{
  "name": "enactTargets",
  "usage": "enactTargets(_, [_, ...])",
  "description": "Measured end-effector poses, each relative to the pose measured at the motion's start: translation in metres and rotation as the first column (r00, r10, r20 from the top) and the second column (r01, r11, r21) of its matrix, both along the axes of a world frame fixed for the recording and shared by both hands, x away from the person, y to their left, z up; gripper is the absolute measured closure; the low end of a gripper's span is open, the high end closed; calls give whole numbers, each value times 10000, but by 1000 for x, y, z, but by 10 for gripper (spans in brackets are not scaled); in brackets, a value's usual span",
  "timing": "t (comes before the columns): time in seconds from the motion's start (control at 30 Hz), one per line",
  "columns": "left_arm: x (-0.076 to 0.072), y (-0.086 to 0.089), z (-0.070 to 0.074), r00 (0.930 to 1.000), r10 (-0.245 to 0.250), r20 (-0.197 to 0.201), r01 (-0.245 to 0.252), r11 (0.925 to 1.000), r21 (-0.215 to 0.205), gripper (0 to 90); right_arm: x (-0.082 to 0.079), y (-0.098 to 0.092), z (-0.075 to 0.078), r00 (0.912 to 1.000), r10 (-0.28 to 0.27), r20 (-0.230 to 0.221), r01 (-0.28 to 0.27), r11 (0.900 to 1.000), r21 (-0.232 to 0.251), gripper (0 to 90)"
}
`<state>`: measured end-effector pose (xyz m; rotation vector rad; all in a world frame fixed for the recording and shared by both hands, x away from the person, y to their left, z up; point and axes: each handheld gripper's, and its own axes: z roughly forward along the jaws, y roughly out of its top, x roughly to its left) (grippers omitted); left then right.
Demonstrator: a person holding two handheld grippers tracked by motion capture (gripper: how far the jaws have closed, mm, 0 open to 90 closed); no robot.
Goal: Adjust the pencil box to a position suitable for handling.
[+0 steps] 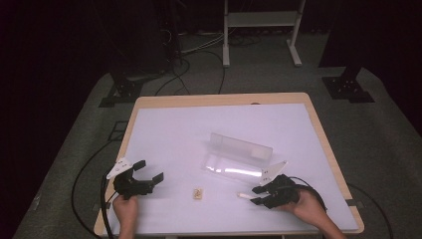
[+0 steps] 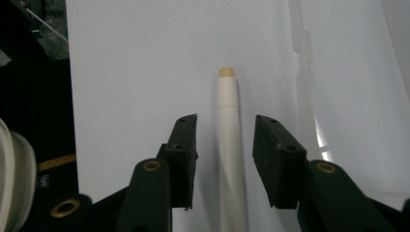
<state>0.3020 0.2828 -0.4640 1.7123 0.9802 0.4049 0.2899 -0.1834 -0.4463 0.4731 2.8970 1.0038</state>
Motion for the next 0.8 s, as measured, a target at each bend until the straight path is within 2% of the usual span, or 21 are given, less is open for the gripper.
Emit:
enactTargets(0.2, [0, 0, 0, 10000, -6, -5, 6, 10000, 2, 0, -3, -2, -3, 9999, -51, -104, 50, 10000, -71, 609])
enactTargets(0.43, [0, 0, 0, 10000, -2, -1, 2, 10000, 6, 0, -4, -6, -5, 10000, -83, 14, 83, 9998, -168, 631])
enactTargets(0.8, [0, 0, 0, 10000, -4, -6, 4, 10000, 5, 0, -6, -8, -8, 9999, -43, 129, 47, 9995, -303, 734])
